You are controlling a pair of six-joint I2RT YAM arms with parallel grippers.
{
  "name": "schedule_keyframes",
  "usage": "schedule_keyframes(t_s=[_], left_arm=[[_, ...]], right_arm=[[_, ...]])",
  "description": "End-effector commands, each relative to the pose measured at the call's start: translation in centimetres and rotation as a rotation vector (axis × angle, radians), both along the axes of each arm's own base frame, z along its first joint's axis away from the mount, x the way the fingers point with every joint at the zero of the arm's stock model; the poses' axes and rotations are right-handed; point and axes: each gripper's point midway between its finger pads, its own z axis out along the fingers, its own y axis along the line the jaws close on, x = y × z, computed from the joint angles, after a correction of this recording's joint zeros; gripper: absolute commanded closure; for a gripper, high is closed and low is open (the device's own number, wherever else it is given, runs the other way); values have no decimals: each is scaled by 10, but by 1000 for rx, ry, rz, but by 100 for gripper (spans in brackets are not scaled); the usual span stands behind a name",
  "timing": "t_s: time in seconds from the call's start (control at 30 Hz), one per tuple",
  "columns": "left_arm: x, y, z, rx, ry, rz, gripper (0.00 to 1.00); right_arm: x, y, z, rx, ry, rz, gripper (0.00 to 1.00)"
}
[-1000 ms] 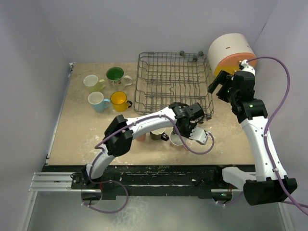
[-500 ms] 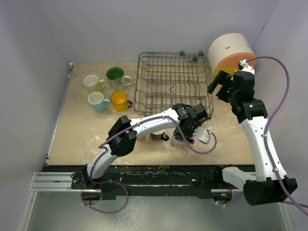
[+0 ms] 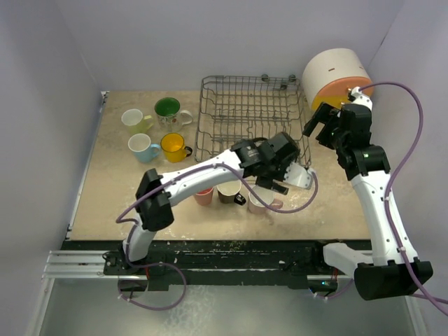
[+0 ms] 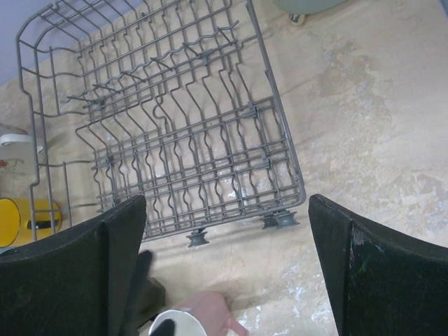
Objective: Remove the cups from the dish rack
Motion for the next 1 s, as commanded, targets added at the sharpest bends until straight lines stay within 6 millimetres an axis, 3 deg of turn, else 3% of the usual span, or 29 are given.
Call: schedule_keyframes(t_s=[0.0, 0.13, 0.23, 0.33, 0.37, 0.47, 0.57, 0.63, 0.77, 0.87, 0.97], left_arm=[[34, 8, 137, -328, -218, 73, 1], [48, 45, 211, -549, -272, 166, 1], [56, 97, 260, -751, -323, 315, 1], [60, 162, 261, -883, -332, 498, 1], [63, 185, 253, -909, -322, 565, 1], [69, 247, 202, -910, -213, 733, 1], [72, 314, 165, -955, -170, 890, 1], [64, 345, 145, -1010, -187, 960, 1], [39, 379, 99, -1022, -242, 1033, 1], [25, 388, 62, -981, -219, 1081, 1], [18, 394, 39, -977, -224, 1106, 1]], right_arm=[[-2, -14, 25, -49, -79, -46, 0], [-2, -20, 21, -78, -101, -68, 0], [-4, -35, 20, -111, -173, -136, 0], [-11, -48, 11, -142, -261, -203, 0], [-11, -50, 8, -142, -301, -211, 0], [-18, -54, 5, -154, -395, -230, 0], [-25, -59, -12, -214, -432, -224, 0], [-26, -60, -22, -234, -421, -216, 0], [-26, -64, -45, -312, -311, -200, 0], [-28, -67, -56, -338, -277, -205, 0], [-35, -74, -66, -310, -261, -273, 0]])
